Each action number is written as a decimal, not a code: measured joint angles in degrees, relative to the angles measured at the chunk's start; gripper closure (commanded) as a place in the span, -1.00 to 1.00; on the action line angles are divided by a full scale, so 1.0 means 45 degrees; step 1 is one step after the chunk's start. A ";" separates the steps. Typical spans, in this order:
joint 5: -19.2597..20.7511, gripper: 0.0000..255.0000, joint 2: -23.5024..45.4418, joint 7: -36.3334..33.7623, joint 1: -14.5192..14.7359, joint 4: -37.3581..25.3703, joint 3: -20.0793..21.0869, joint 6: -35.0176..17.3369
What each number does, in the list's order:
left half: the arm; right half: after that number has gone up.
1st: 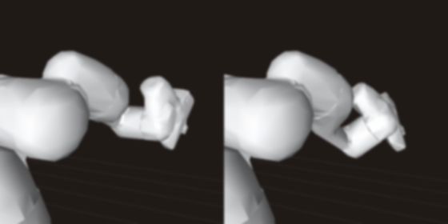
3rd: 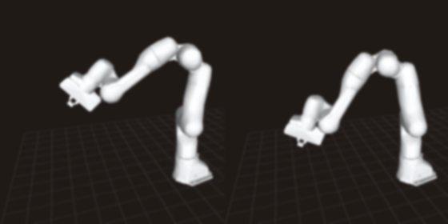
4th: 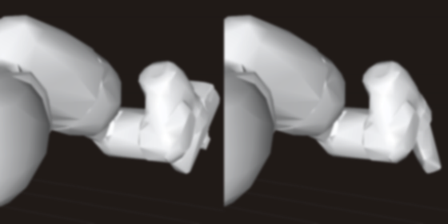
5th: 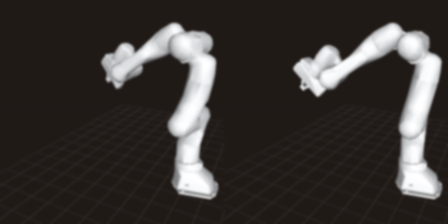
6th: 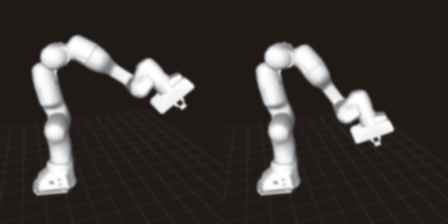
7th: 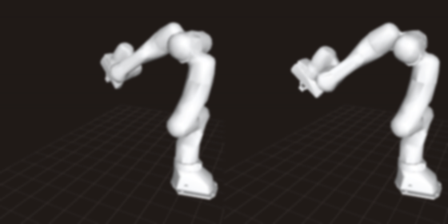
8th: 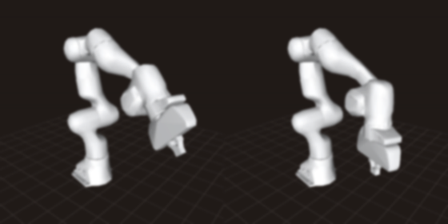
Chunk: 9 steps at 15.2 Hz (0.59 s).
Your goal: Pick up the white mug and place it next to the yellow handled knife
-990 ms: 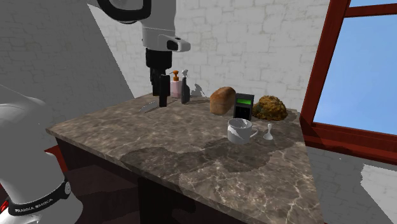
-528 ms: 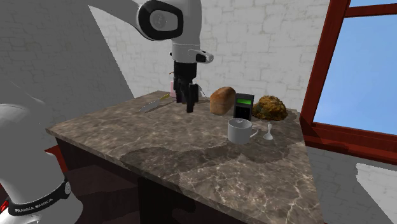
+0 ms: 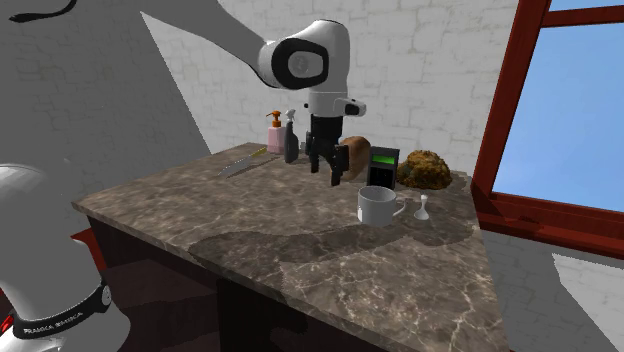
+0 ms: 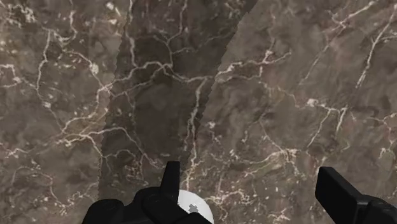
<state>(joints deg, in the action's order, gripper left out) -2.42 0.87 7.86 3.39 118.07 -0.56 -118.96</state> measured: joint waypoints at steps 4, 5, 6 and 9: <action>0.0377 -1.00 0.1928 -0.0082 0.0139 -0.1815 0.0100 -0.0341; 0.0474 -1.00 0.2347 -0.0083 0.0168 -0.2295 0.0109 -0.0330; 0.0569 -1.00 0.2880 -0.0064 0.0189 -0.2872 0.0109 -0.0351; 0.0852 -1.00 0.4280 -0.0078 0.0301 -0.4404 0.0118 -0.0378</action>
<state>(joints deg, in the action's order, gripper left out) 1.41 20.13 7.51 4.75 98.25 -0.02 -120.66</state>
